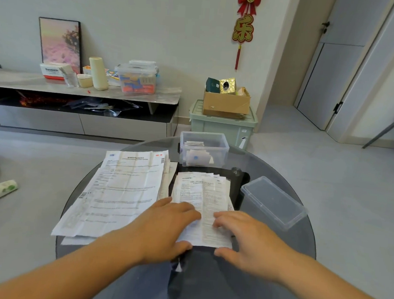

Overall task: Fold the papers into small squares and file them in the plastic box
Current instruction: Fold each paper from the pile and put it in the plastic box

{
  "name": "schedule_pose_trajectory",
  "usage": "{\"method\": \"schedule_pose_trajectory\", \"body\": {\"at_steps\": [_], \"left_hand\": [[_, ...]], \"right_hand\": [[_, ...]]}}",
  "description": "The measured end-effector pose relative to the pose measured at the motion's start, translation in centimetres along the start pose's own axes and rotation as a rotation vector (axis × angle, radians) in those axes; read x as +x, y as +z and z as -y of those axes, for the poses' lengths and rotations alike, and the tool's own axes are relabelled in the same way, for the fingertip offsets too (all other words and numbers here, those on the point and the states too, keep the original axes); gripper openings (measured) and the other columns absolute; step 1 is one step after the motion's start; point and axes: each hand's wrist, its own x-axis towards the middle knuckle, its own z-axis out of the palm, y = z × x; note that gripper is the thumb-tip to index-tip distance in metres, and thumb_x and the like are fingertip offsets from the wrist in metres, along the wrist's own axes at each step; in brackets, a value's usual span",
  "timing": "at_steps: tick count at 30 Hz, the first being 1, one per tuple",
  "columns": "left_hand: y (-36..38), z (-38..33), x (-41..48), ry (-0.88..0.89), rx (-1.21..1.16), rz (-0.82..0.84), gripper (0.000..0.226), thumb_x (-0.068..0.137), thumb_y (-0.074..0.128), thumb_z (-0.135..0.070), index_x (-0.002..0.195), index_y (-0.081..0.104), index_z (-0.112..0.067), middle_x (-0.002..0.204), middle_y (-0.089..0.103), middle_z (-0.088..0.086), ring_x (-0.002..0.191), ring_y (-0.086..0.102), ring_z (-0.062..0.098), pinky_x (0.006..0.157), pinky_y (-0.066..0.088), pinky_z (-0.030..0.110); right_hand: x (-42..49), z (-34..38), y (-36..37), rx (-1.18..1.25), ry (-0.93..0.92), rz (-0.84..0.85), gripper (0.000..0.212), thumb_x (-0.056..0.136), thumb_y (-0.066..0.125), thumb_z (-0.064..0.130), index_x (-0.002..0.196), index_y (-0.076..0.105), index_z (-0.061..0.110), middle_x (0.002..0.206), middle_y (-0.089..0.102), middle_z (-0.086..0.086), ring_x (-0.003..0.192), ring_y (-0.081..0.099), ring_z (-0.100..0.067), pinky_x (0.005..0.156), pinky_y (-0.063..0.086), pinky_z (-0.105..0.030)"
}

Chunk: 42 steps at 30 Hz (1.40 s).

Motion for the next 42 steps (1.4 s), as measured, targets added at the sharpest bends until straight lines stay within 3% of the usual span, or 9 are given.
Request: {"method": "schedule_pose_trajectory", "body": {"at_steps": [3,8,15,21,27,31,34,39,42], "left_hand": [[0.3,-0.2,0.0,0.007,0.059,-0.015,0.052,0.095,0.051,-0.050,0.144,0.043,-0.034,0.145,0.047,-0.014,0.132,0.044,0.009,0.122,0.018,0.032],[0.8,-0.2,-0.1,0.002,0.058,-0.020,0.061,0.089,0.052,-0.064,0.141,0.045,-0.033,0.138,0.054,-0.013,0.123,0.051,0.013,0.116,0.029,0.036],[1.1,-0.6,-0.3,0.035,0.131,-0.012,0.040,0.095,0.043,-0.051,0.127,0.054,-0.029,0.122,0.063,-0.009,0.110,0.057,0.017,0.109,0.035,0.037],[1.9,-0.2,-0.5,0.042,0.094,-0.028,0.053,0.092,0.037,-0.062,0.127,0.058,-0.028,0.125,0.061,-0.009,0.112,0.056,0.016,0.105,0.039,0.036],[1.8,-0.1,-0.5,0.042,0.030,-0.071,0.046,0.095,0.044,-0.057,0.129,0.059,-0.029,0.124,0.063,-0.012,0.110,0.058,0.014,0.102,0.042,0.032],[1.7,0.0,-0.5,0.020,-0.046,-0.106,0.039,0.097,0.038,-0.054,0.114,0.064,-0.029,0.105,0.067,-0.011,0.093,0.058,0.011,0.091,0.046,0.031],[0.9,0.1,-0.9,-0.002,-0.103,-0.171,0.029,0.097,0.048,-0.048,0.109,0.066,-0.030,0.103,0.068,-0.012,0.091,0.059,0.008,0.088,0.050,0.031],[-1.7,-1.4,-4.6,-0.048,-0.277,-0.157,0.020,0.097,0.052,-0.051,0.102,0.061,-0.034,0.092,0.068,-0.012,0.075,0.060,0.005,0.072,0.052,0.026],[-2.1,-3.0,-7.4,0.006,-0.287,-0.008,0.015,0.101,0.044,-0.051,0.097,0.047,-0.037,0.080,0.061,-0.012,0.069,0.054,0.007,0.064,0.046,0.025]], "right_hand": [[-0.1,-0.1,0.9,-0.051,0.002,-0.060,0.039,0.093,0.060,0.048,0.126,0.053,0.031,0.135,0.053,0.017,0.127,0.044,-0.007,0.101,0.044,-0.026],[-0.1,-0.1,2.1,-0.080,0.003,-0.110,0.062,0.085,0.058,0.064,0.136,0.049,0.031,0.137,0.052,0.019,0.127,0.045,-0.007,0.098,0.042,-0.023],[-0.5,0.2,2.6,-0.232,-0.122,-0.205,0.035,0.086,0.049,0.049,0.109,0.063,0.026,0.112,0.067,0.010,0.101,0.063,-0.014,0.072,0.058,-0.028],[-0.7,-0.4,2.6,-0.233,-0.190,-0.219,0.030,0.082,0.068,0.036,0.109,0.064,0.023,0.110,0.067,0.008,0.101,0.063,-0.015,0.079,0.058,-0.030],[-0.7,-0.5,3.2,-0.264,-0.186,-0.269,0.022,0.093,0.047,0.034,0.098,0.067,0.026,0.102,0.068,0.012,0.093,0.063,-0.012,0.074,0.053,-0.027],[-0.4,-0.6,3.1,-0.062,-0.113,-0.347,0.028,0.098,0.043,0.035,0.097,0.069,0.024,0.099,0.070,0.012,0.091,0.063,-0.013,0.079,0.055,-0.035],[-0.8,0.2,2.1,0.040,-0.067,-0.395,0.016,0.096,0.054,0.030,0.095,0.068,0.025,0.102,0.070,0.013,0.095,0.063,-0.010,0.084,0.054,-0.035],[-4.3,3.7,0.0,0.333,0.032,-0.242,0.013,0.091,0.066,0.032,0.086,0.056,0.038,0.107,0.067,0.025,0.101,0.060,0.002,0.083,0.047,-0.017],[-6.6,5.1,-0.2,0.486,0.089,-0.116,0.009,0.089,0.071,0.034,0.093,0.063,0.034,0.095,0.069,0.021,0.089,0.064,-0.006,0.076,0.052,-0.024]]}}
